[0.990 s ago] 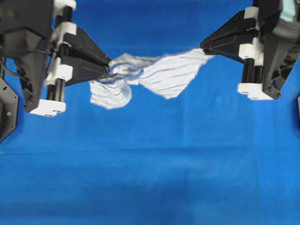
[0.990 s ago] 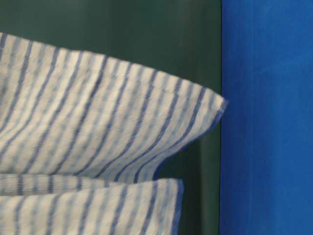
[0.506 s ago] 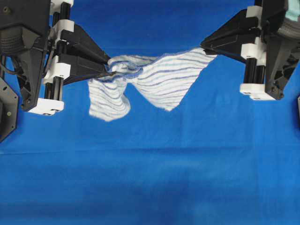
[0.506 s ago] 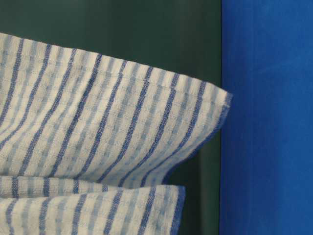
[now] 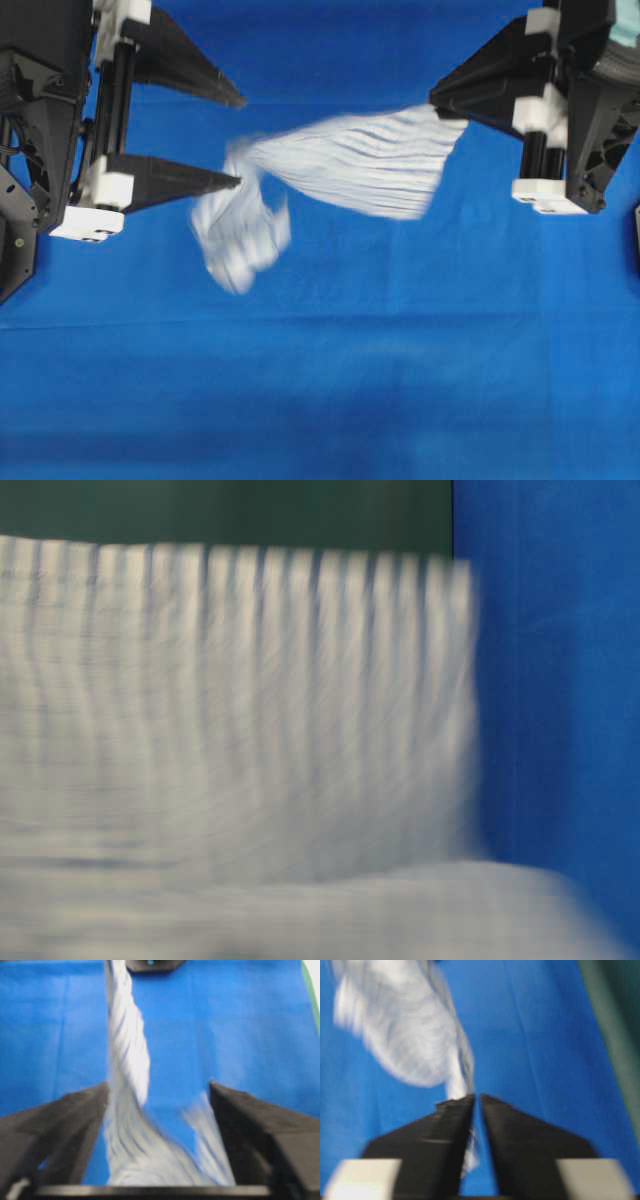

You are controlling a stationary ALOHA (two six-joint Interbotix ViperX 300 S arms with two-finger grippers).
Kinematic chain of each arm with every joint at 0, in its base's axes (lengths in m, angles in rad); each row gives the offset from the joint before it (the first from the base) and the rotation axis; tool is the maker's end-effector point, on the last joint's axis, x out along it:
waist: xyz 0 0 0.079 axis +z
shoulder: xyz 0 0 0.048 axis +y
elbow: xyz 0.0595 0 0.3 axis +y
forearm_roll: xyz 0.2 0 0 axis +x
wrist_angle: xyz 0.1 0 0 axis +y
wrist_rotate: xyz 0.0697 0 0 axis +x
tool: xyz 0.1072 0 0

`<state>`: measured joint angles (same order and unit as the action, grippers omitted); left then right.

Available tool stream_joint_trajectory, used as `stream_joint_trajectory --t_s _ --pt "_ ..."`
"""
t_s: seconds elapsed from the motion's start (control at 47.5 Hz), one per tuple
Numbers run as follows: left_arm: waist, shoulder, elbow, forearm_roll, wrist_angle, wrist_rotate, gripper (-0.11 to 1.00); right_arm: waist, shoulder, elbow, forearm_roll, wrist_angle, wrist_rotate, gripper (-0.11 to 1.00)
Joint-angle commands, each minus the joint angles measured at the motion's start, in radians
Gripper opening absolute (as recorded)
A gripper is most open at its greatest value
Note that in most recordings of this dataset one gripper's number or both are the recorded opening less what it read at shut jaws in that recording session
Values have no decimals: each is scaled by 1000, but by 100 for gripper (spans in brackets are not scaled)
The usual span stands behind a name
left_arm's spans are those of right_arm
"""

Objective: Lift the towel with both arms.

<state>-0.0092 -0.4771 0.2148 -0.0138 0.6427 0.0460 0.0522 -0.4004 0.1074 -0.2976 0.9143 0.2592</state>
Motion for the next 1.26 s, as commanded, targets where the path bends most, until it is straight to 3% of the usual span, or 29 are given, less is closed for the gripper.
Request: stream_joint_trajectory --t_s 0.0,0.084,0.147,0.4,0.632,1.243 --pt "0 -20 -8 -2 -14 3 84 2 -12 -21 -5 -8 0 35" --pt "0 -28 0 -2 -15 3 86 2 -14 -20 -17 -5 0 58" --pt "0 -35 6 -2 -15 2 85 2 -14 -20 -31 2 3 69" --pt "-2 -38 52 -3 -29 0 85 2 -11 15 -32 5 14 66" --pt "-2 -31 170 -5 -120 -2 85 2 -9 115 -32 -38 48 66" --pt "-3 -25 477 -6 -463 -2 85 -5 -6 451 -32 -437 147 66"
